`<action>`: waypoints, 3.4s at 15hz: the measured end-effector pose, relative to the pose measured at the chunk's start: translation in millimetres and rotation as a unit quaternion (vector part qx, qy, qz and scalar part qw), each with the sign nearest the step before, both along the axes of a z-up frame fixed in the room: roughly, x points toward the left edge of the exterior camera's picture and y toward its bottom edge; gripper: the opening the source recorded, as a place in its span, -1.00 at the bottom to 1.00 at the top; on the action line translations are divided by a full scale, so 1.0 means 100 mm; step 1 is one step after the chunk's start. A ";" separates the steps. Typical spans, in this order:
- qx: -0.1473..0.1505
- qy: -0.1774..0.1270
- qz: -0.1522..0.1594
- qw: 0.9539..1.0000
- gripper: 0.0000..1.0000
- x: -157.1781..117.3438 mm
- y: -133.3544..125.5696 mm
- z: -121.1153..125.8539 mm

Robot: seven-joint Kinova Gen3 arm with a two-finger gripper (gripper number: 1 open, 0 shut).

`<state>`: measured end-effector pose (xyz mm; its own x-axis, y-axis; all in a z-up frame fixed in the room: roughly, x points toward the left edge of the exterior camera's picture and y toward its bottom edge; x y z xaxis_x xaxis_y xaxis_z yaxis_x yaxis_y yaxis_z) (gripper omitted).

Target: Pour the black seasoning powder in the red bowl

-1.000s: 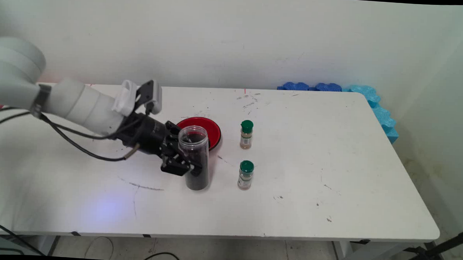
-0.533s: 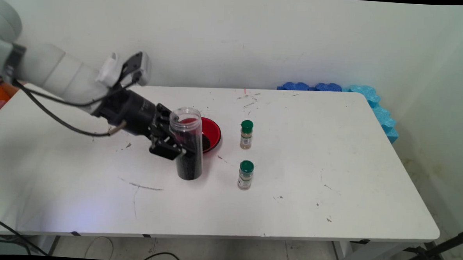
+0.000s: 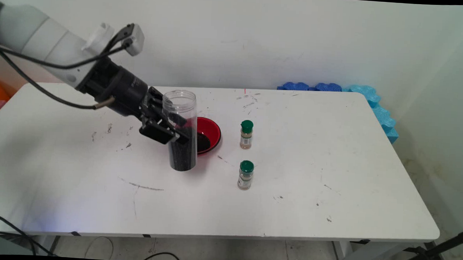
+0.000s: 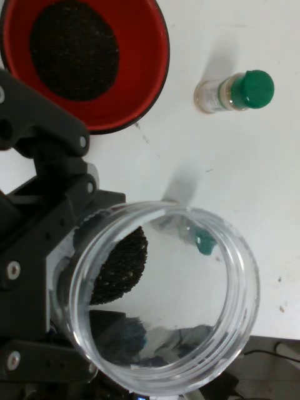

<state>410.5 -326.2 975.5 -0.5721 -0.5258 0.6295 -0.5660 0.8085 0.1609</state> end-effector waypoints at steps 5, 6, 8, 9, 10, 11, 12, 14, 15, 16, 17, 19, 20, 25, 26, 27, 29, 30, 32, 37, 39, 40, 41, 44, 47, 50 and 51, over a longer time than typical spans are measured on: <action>0.018 -0.003 0.005 1.000 -1.00 -0.02 -0.02 0.14; 0.023 -0.005 0.007 1.000 -1.00 -0.03 -0.03 0.16; 0.036 -0.007 0.013 0.999 -1.00 -0.04 -0.07 0.18; 0.041 -0.007 0.016 0.999 -1.00 -0.04 -0.09 0.18; 0.047 -0.008 0.020 0.999 -1.00 -0.05 -0.12 0.18; 0.053 -0.008 0.025 0.998 -1.00 -0.05 -0.15 0.18; 0.062 -0.010 0.031 0.998 -1.00 -0.05 -0.18 0.17; 0.080 -0.014 0.049 0.996 -1.00 -0.05 -0.25 0.13; 0.086 -0.014 0.058 0.995 -1.00 -0.05 -0.28 0.12; 0.093 -0.015 0.067 0.993 -1.00 -0.04 -0.31 0.10; 0.099 -0.013 0.075 0.992 -1.00 -0.04 -0.34 0.08; 0.119 -0.009 0.097 0.988 -1.00 -0.04 -0.38 0.02; 0.129 -0.008 0.107 0.986 -1.00 -0.03 -0.40 -0.01; 0.180 -0.015 0.142 0.973 -1.00 0.04 -0.41 -0.17; 0.192 -0.016 0.152 0.970 -1.00 0.05 -0.42 -0.21; 0.200 -0.017 0.162 0.966 -1.00 0.07 -0.43 -0.24; 0.216 -0.021 0.179 0.960 -1.00 0.11 -0.46 -0.31; 0.221 -0.021 0.184 0.958 -1.00 0.12 -0.48 -0.34; 0.235 -0.018 0.195 0.952 -1.00 0.15 -0.51 -0.38; 0.274 -0.003 0.229 0.934 -1.00 0.18 -0.57 -0.46; 0.293 0.005 0.250 0.923 -1.00 0.18 -0.59 -0.49; 0.301 0.010 0.260 0.917 -1.00 0.18 -0.61 -0.50; 0.312 0.016 0.274 0.910 -1.00 0.18 -0.62 -0.52; 0.339 0.032 0.308 0.888 -1.00 0.19 -0.66 -0.55; 0.357 0.047 0.333 0.872 -1.00 0.19 -0.70 -0.57; 0.377 0.063 0.356 0.853 -1.00 0.19 -0.75 -0.59; 0.386 0.070 0.365 0.844 -1.00 0.18 -0.76 -0.60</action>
